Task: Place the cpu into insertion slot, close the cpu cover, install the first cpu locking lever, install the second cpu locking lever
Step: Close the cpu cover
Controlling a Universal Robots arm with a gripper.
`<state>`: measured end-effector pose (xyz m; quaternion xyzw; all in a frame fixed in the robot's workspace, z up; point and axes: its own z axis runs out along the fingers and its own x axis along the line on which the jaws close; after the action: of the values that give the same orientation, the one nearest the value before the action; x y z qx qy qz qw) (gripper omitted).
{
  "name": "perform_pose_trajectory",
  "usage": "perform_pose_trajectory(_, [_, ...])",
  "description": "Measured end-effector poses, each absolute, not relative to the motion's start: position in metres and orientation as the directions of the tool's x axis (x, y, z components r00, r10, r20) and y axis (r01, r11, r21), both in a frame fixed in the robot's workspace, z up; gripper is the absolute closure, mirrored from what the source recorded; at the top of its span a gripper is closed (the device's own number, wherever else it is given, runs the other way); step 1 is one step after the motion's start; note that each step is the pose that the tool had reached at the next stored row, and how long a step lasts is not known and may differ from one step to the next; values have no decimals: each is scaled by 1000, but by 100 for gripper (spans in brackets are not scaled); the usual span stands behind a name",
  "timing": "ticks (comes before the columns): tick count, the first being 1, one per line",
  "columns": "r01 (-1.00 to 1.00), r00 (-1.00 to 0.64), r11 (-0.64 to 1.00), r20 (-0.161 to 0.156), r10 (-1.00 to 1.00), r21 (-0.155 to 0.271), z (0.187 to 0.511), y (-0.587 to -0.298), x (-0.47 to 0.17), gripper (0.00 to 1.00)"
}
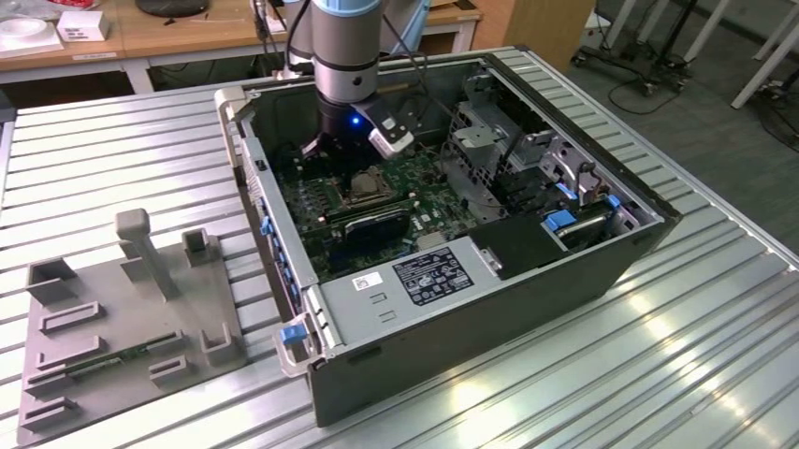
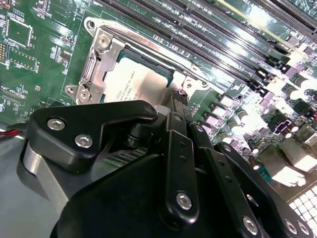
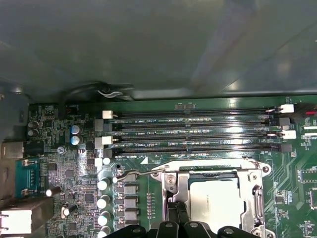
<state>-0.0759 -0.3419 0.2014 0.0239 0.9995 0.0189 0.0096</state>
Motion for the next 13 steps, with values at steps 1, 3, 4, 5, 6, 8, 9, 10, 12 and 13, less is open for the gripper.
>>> perform_pose_trajectory(1, [47,-999,998,-18,48,38,201,-342,-76,89])
perform_pose_trajectory(3, [47,-999,998,-18,48,38,201,-342,-76,89])
perform_pose_trajectory(4, [47,-999,998,-18,48,38,201,-342,-76,89])
perform_pose_trajectory(5, [47,-999,998,-18,48,38,201,-342,-76,89])
perform_pose_trajectory(6, [47,-999,998,-18,48,38,201,-342,-76,89])
perform_pose_trajectory(8, [47,-999,998,-18,48,39,200,-342,-76,89])
perform_pose_trajectory(9, [47,-999,998,-18,48,38,200,-342,-76,89])
perform_pose_trajectory(10, [47,-999,998,-18,48,38,199,-342,-76,89])
perform_pose_trajectory(12, [47,-999,998,-18,48,38,199,-342,-76,89])
perform_pose_trajectory(13, [47,-999,998,-18,48,38,199,-342,-76,89])
